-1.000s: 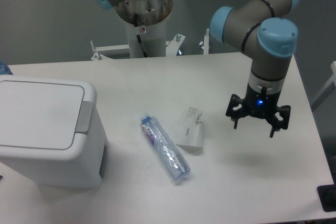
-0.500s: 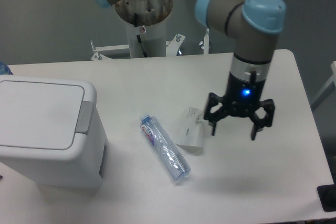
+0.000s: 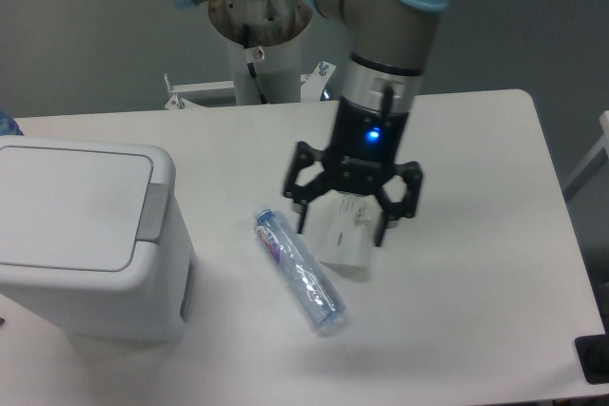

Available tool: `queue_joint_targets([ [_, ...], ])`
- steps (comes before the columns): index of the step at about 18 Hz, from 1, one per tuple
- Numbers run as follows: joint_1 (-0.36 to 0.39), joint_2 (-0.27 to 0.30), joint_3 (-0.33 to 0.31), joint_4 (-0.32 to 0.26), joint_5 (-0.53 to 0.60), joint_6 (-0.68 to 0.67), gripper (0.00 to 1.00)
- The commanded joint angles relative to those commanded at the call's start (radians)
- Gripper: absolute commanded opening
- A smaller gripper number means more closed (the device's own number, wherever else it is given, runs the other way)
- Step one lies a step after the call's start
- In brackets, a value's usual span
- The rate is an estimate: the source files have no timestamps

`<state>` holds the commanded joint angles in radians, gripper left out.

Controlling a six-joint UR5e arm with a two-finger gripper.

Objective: Open the trash can
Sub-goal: 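Move the gripper across the table toward the white trash can lid, then push the gripper against the lid edge to flip the lid open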

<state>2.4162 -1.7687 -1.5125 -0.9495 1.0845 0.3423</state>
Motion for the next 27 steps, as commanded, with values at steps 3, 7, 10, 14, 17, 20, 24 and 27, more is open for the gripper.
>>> queue_joint_targets([
  [3,-0.043,0.011,-0.012,-0.002,0.006,-0.028,1.00],
  [7,-0.083,0.034,-0.055,0.002,0.008,-0.032,1.00],
  [10,-0.108,0.049,-0.071,0.003,0.008,-0.029,1.00],
  [14,-0.109,0.049,-0.077,0.005,0.008,-0.029,1.00],
  [17,-0.114,0.043,-0.081,0.011,0.008,-0.028,1.00],
  [20,-0.115,0.040,-0.081,0.011,0.014,-0.026,1.00],
  [24,-0.115,0.031,-0.084,0.012,0.015,-0.026,1.00],
  [27,-0.115,0.023,-0.084,0.012,0.017,-0.025,1.00],
])
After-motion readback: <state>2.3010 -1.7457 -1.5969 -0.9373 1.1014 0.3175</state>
